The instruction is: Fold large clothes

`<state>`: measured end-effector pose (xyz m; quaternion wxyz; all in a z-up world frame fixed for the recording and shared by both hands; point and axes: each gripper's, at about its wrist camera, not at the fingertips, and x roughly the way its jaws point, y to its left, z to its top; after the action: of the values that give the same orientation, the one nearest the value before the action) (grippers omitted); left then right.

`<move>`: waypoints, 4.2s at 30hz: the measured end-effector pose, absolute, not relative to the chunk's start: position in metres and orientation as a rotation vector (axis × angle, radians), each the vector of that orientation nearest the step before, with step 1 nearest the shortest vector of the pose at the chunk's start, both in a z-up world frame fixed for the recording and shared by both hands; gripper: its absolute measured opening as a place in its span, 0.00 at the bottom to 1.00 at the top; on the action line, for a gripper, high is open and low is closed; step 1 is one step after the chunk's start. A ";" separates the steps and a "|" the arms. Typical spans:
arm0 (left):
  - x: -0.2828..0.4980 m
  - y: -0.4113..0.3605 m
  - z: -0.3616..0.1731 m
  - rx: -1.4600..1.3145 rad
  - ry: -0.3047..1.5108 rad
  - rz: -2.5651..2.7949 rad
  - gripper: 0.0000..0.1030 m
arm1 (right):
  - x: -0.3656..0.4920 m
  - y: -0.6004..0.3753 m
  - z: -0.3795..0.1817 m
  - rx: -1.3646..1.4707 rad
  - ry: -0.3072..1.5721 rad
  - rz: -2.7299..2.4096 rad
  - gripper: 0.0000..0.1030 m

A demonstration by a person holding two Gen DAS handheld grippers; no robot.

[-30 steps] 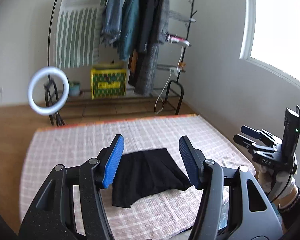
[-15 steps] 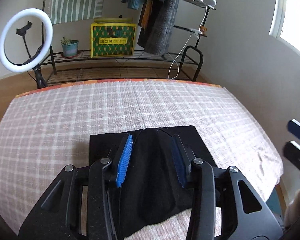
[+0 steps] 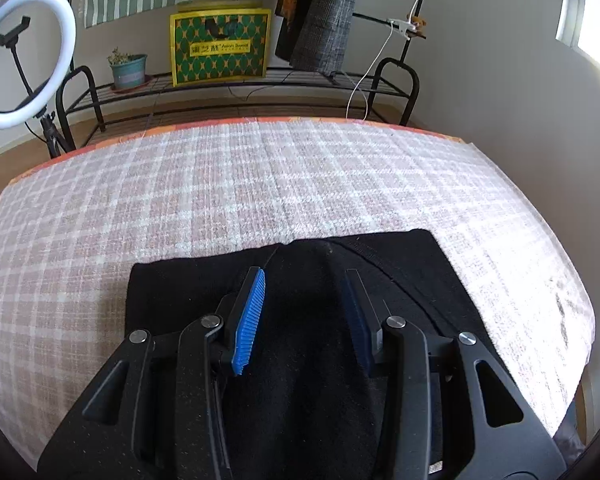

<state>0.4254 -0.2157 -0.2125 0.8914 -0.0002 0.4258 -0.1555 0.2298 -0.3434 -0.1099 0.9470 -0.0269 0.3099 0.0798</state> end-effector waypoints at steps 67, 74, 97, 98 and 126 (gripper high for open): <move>0.447 -0.034 -0.287 -0.818 1.164 -0.544 0.53 | 0.340 -0.431 -0.301 0.734 1.097 0.627 0.54; 0.451 -0.052 -0.286 -0.771 1.144 -0.542 0.53 | 0.350 -0.409 -0.309 0.773 1.120 0.680 0.36; 0.400 -0.122 -0.206 -0.385 0.996 -0.505 0.29 | 0.311 -0.370 -0.225 0.326 0.988 0.561 0.20; 0.397 -0.127 -0.203 -0.385 0.997 -0.510 0.29 | 0.307 -0.373 -0.219 0.315 0.979 0.553 0.20; 0.483 -0.436 -0.177 -0.200 0.930 -0.823 0.29 | 0.326 -0.595 -0.150 0.229 0.826 0.115 0.20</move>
<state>0.4831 -0.4364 -0.1768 0.8086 -0.0935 0.4350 -0.3850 0.3257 -0.5947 -0.1504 0.9079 0.1111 0.4002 0.0557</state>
